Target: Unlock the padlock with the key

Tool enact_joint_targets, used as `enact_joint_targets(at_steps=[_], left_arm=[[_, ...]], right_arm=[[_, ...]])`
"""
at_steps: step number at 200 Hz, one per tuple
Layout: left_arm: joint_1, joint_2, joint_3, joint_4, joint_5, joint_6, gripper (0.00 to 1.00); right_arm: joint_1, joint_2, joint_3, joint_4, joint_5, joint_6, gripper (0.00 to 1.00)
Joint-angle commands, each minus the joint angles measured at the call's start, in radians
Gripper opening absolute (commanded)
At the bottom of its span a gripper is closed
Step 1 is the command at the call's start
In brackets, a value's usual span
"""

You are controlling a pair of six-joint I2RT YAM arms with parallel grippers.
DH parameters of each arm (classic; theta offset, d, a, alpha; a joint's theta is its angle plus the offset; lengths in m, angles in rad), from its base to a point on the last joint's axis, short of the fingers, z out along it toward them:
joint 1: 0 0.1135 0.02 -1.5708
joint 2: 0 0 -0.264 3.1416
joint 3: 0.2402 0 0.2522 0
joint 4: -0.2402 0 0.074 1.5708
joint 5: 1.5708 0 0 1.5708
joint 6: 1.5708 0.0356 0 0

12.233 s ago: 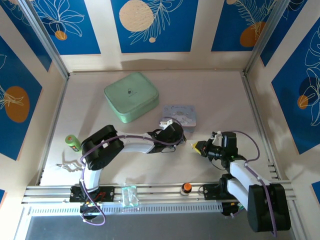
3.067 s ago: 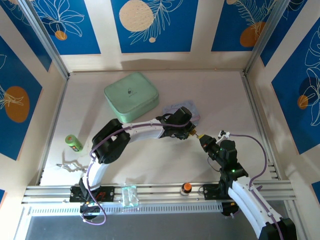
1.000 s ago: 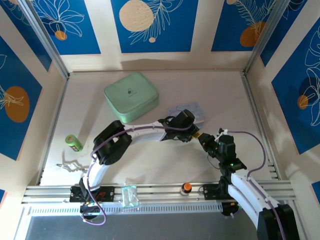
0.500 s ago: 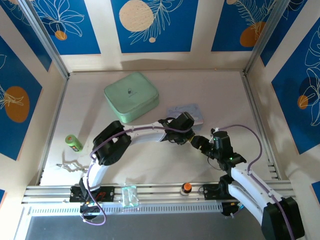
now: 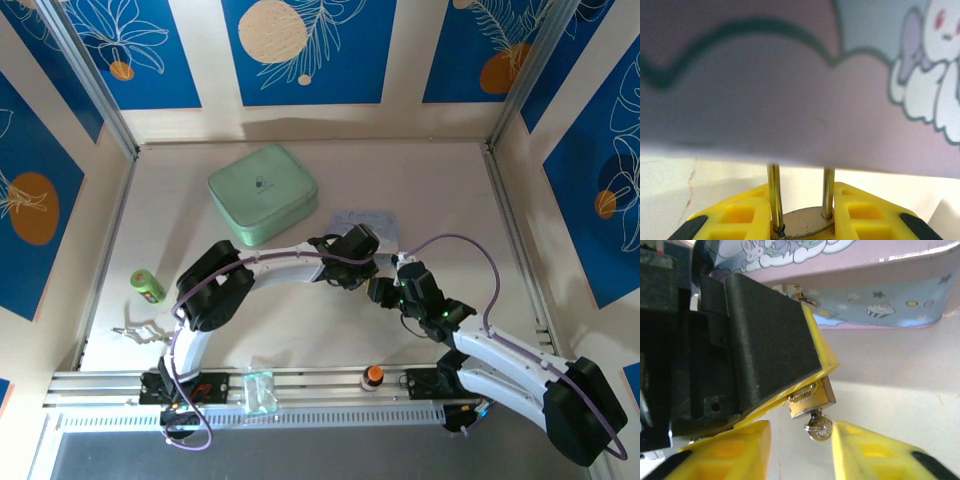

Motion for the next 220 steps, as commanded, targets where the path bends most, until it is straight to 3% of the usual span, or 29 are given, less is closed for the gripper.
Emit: enact_joint_targets(at_steps=[1, 46, 87, 117, 158, 193, 220], left_arm=[[0.021, -0.036, -0.044, -0.030, 0.032, -0.015, 0.12], [0.033, -0.070, -0.066, -0.008, 0.045, -0.023, 0.12], [0.031, -0.071, -0.070, 0.018, 0.085, -0.036, 0.12], [0.034, -0.094, -0.113, 0.082, 0.097, -0.061, 0.11], [0.035, -0.119, -0.159, 0.146, 0.109, -0.090, 0.09], [0.040, -0.126, -0.182, 0.201, 0.134, -0.113, 0.09], [0.040, -0.129, -0.199, 0.227, 0.143, -0.126, 0.09]], right_arm=[[0.008, 0.020, -0.053, 0.130, 0.073, -0.049, 0.32], [0.083, 0.079, -0.047, 0.199, 0.163, -0.115, 0.30], [0.070, 0.143, -0.034, 0.278, 0.100, -0.122, 0.25], [-0.042, 0.198, -0.043, 0.367, -0.124, 0.024, 0.15], [-0.209, 0.249, -0.093, 0.533, -0.402, 0.198, 0.11], [-0.239, 0.328, -0.069, 0.530, -0.470, 0.241, 0.10], [-0.329, 0.424, -0.098, 0.680, -0.594, 0.337, 0.07]])
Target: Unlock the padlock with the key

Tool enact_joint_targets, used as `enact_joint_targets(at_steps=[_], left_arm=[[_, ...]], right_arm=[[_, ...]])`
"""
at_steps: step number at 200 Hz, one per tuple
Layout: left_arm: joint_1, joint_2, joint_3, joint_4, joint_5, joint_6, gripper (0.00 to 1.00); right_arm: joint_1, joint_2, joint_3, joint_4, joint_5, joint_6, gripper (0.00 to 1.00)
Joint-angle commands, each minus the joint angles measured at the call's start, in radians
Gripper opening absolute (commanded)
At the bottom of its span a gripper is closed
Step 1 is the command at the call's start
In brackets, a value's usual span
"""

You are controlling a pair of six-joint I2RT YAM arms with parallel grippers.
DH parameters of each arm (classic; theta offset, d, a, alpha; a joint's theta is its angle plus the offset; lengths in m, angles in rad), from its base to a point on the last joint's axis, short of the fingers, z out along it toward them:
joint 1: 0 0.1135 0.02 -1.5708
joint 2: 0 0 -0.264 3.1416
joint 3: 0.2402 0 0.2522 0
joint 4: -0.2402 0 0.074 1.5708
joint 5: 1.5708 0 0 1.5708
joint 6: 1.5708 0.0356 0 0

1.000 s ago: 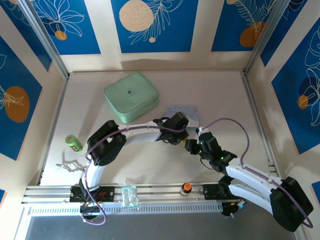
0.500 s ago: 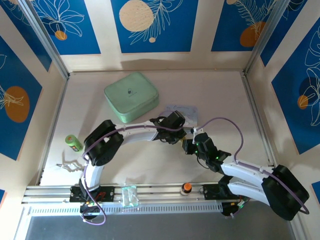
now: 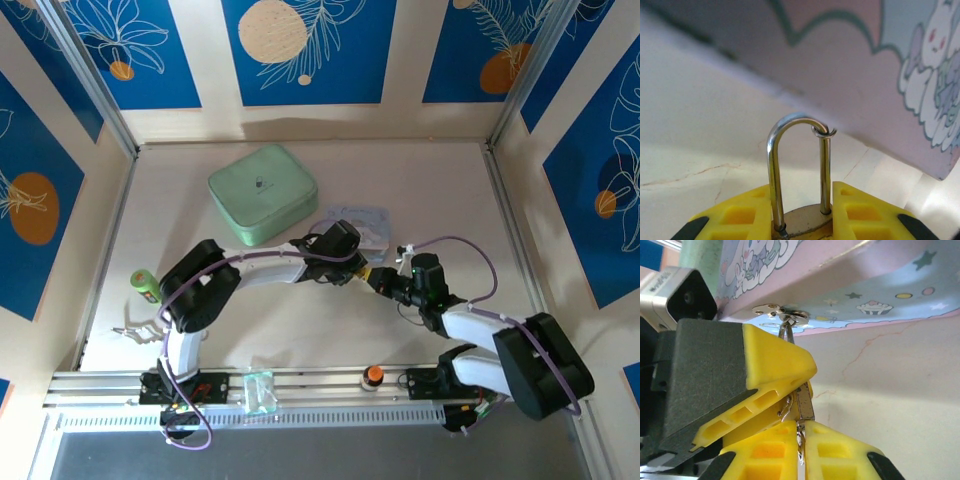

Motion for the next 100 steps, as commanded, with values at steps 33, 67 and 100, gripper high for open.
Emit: enact_joint_targets(at_steps=[33, 67, 100], left_arm=[[-0.011, -0.047, -0.093, 0.165, 0.116, -0.135, 0.09], [-0.011, -0.059, -0.102, 0.187, 0.120, -0.136, 0.08], [-0.010, -0.054, -0.103, 0.202, 0.131, -0.129, 0.08]], right_arm=[[-0.077, 0.151, 0.021, 0.132, -0.198, 0.176, 0.05], [-0.113, 0.207, 0.050, 0.095, -0.252, 0.284, 0.05], [-0.123, 0.271, 0.051, 0.212, -0.309, 0.359, 0.04]])
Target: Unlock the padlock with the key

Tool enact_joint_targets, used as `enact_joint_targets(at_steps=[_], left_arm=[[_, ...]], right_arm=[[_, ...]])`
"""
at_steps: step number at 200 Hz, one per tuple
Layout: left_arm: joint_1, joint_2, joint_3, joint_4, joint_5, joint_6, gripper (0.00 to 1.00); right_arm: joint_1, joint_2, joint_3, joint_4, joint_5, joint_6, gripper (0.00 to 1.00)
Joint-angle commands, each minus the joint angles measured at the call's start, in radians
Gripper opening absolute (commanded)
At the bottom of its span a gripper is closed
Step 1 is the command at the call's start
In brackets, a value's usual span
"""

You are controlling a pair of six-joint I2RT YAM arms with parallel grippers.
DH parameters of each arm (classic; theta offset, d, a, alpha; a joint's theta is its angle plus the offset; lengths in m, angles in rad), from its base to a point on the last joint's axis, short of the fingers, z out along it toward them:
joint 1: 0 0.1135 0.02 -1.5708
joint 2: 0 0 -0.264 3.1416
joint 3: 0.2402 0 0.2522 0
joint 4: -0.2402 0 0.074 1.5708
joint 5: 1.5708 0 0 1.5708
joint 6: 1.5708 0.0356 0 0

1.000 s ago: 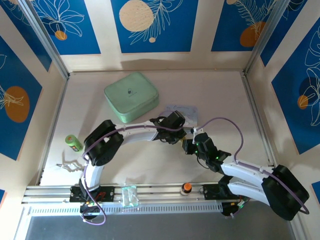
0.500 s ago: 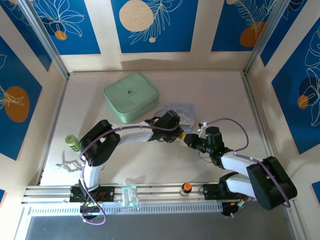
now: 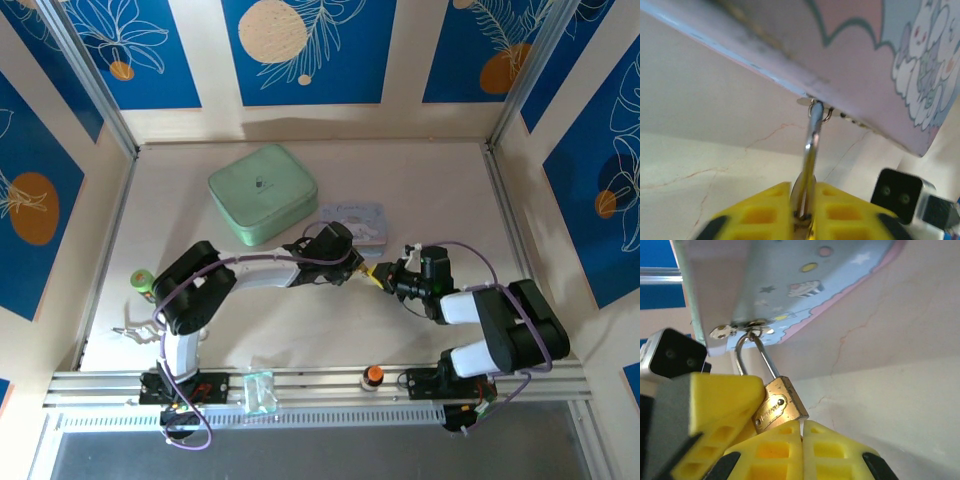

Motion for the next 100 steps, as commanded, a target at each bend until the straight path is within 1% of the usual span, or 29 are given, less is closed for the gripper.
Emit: enact_joint_targets(at_steps=[1, 16, 34, 55, 74, 87, 100], left_arm=[[-0.019, -0.012, -0.006, 0.052, 0.137, -0.062, 0.08], [-0.019, 0.008, 0.001, 0.043, 0.146, -0.055, 0.08], [-0.020, 0.018, 0.009, -0.015, 0.119, -0.027, 0.10], [-0.020, 0.029, 0.010, -0.038, 0.092, 0.001, 0.20], [-0.020, 0.051, 0.032, -0.063, 0.093, 0.023, 0.32], [-0.022, 0.065, 0.043, -0.055, 0.101, 0.025, 0.36], [-0.026, 0.073, 0.045, -0.017, 0.097, 0.044, 0.36]], right_arm=[[0.014, 0.040, 0.023, 0.053, -0.078, 0.078, 0.04], [0.027, 0.022, 0.034, 0.002, -0.054, 0.041, 0.05], [0.037, -0.026, 0.035, -0.065, -0.032, -0.001, 0.05], [0.036, -0.071, 0.041, -0.124, -0.024, -0.021, 0.04], [0.045, -0.081, 0.052, -0.149, -0.016, -0.028, 0.04], [0.058, -0.071, 0.055, -0.137, -0.014, -0.020, 0.03], [0.073, -0.058, 0.057, -0.120, -0.010, -0.008, 0.03]])
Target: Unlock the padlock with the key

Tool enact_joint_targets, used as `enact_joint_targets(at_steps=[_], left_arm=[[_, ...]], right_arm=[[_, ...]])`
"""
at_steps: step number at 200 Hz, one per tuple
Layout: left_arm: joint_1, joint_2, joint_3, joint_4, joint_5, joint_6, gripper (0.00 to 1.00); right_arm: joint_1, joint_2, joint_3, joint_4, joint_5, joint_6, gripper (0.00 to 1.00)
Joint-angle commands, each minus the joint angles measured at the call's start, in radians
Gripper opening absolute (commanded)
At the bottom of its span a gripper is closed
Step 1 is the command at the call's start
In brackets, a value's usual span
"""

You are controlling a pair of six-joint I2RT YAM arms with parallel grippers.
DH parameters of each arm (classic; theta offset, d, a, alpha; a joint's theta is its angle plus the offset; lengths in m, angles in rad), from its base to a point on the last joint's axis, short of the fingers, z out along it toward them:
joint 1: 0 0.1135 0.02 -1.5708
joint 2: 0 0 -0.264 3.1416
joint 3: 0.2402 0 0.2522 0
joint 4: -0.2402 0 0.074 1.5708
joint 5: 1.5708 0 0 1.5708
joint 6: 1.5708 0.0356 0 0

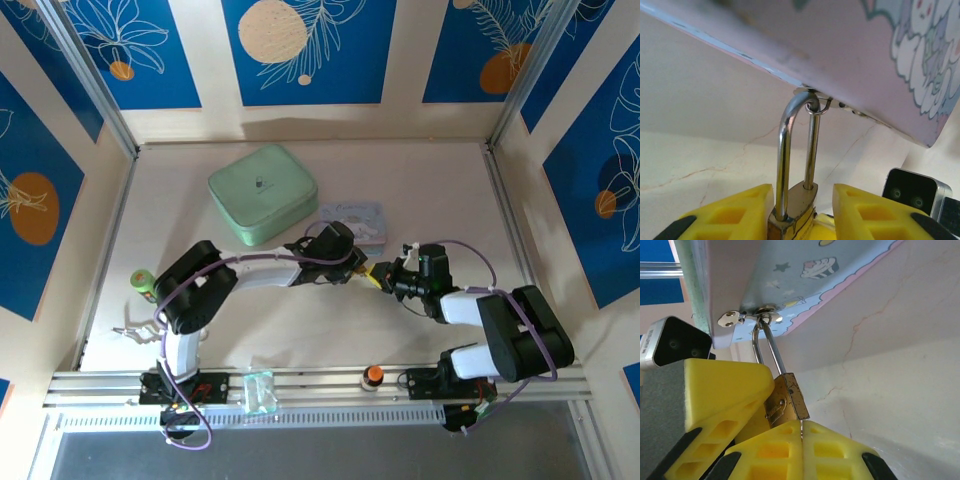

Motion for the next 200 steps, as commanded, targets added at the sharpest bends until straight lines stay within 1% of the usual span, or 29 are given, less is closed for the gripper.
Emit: enact_joint_targets(at_steps=[1, 12, 29, 37, 55, 67, 94, 108, 117, 125, 129, 144, 162, 182, 200], left_arm=[[-0.025, 0.055, 0.020, 0.003, 0.083, 0.005, 0.36], [-0.027, 0.056, 0.023, 0.003, 0.083, 0.012, 0.34], [-0.027, 0.044, 0.017, -0.020, 0.065, 0.021, 0.23], [-0.026, 0.035, 0.010, -0.028, 0.047, 0.030, 0.20], [-0.023, 0.042, 0.005, -0.055, 0.030, 0.042, 0.20], [-0.020, 0.056, -0.009, -0.035, 0.033, 0.036, 0.19], [-0.021, 0.074, -0.006, -0.024, 0.031, 0.051, 0.13], [-0.021, 0.063, -0.002, -0.039, 0.014, 0.070, 0.09], [-0.021, 0.050, 0.002, -0.060, -0.002, 0.083, 0.07], [-0.020, 0.039, 0.001, -0.078, -0.021, 0.094, 0.05], [-0.020, 0.032, 0.000, -0.085, -0.028, 0.098, 0.02], [-0.018, 0.023, -0.003, -0.096, -0.036, 0.108, 0.01], [-0.015, 0.025, -0.009, -0.084, -0.008, 0.099, 0.01], [-0.014, 0.013, -0.023, -0.050, 0.010, 0.085, 0.01], [-0.013, -0.006, -0.028, -0.053, 0.007, 0.090, 0.00]], right_arm=[[0.040, 0.012, 0.031, -0.011, -0.026, -0.002, 0.03], [0.048, 0.022, 0.029, 0.002, -0.020, 0.008, 0.03], [0.048, 0.022, 0.014, 0.013, -0.002, 0.018, 0.03], [0.046, 0.011, 0.008, 0.011, 0.004, 0.015, 0.03], [0.047, -0.029, 0.009, -0.028, 0.012, 0.007, 0.03], [0.048, -0.051, 0.019, -0.066, 0.014, -0.001, 0.02], [0.048, -0.064, 0.034, -0.108, 0.004, -0.002, 0.03], [0.046, -0.073, 0.029, -0.111, 0.006, -0.014, 0.08], [0.046, -0.101, 0.034, -0.166, 0.030, -0.056, 0.15], [0.048, -0.138, 0.052, -0.256, 0.070, -0.116, 0.22], [0.054, -0.158, 0.063, -0.304, 0.094, -0.150, 0.25], [0.093, -0.226, 0.115, -0.472, 0.206, -0.275, 0.33], [0.156, -0.272, 0.166, -0.599, 0.316, -0.410, 0.34], [0.203, -0.273, 0.188, -0.645, 0.390, -0.511, 0.32], [0.236, -0.252, 0.202, -0.669, 0.439, -0.548, 0.32]])
